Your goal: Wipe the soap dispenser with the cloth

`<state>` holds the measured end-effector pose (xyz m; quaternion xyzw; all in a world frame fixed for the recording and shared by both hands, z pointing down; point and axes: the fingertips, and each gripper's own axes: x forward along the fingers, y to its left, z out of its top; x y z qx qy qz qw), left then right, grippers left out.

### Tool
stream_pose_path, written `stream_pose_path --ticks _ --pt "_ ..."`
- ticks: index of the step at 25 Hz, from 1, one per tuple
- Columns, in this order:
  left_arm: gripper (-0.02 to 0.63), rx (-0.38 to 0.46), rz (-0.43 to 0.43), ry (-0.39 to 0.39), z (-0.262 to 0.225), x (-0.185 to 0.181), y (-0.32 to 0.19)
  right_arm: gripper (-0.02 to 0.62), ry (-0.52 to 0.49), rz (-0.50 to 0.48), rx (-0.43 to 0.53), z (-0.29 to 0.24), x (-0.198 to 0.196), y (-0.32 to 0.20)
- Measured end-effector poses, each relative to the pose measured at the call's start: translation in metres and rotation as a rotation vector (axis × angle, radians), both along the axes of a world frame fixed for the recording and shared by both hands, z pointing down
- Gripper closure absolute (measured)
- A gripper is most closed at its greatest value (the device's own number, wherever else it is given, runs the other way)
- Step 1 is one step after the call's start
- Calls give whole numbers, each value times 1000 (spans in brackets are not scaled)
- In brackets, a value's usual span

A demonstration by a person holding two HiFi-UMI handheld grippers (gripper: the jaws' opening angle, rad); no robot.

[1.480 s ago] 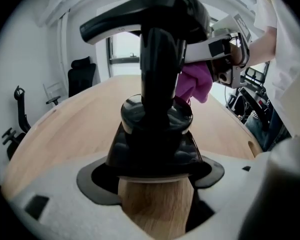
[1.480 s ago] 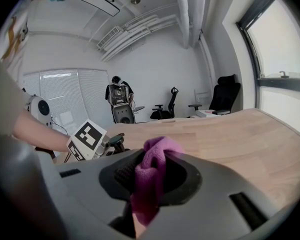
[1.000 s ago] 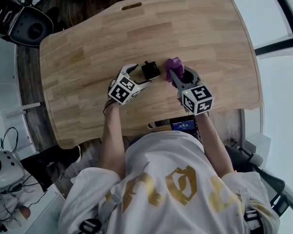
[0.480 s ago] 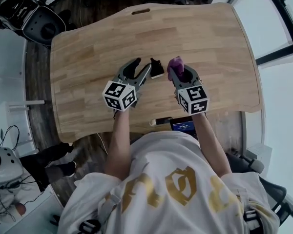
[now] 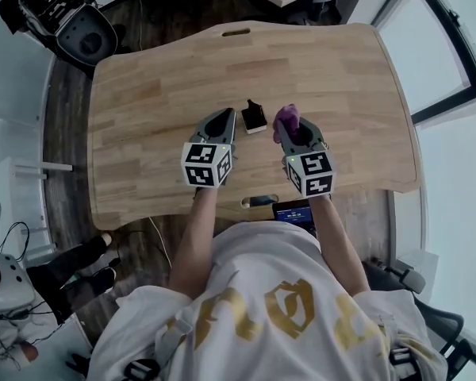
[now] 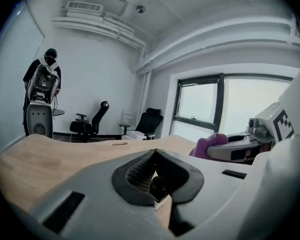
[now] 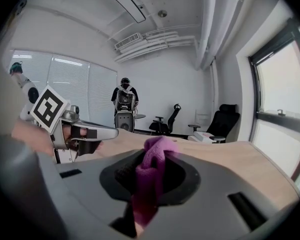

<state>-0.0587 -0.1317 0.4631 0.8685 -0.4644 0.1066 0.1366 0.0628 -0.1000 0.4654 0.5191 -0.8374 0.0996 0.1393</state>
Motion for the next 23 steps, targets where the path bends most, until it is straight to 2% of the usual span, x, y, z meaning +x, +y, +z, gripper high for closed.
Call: stream_pose_path --ticks 6,10,23 --pt "597 21 -18 44 -8 -3 5 531 -19 11 5 -1 0 7" --pt "597 25 -10 27 -10 -4 8 531 -25 3 7 -4 -2 11" --pt "595 23 -28 82 -12 -13 1 531 -29 24 11 -5 -1 7"
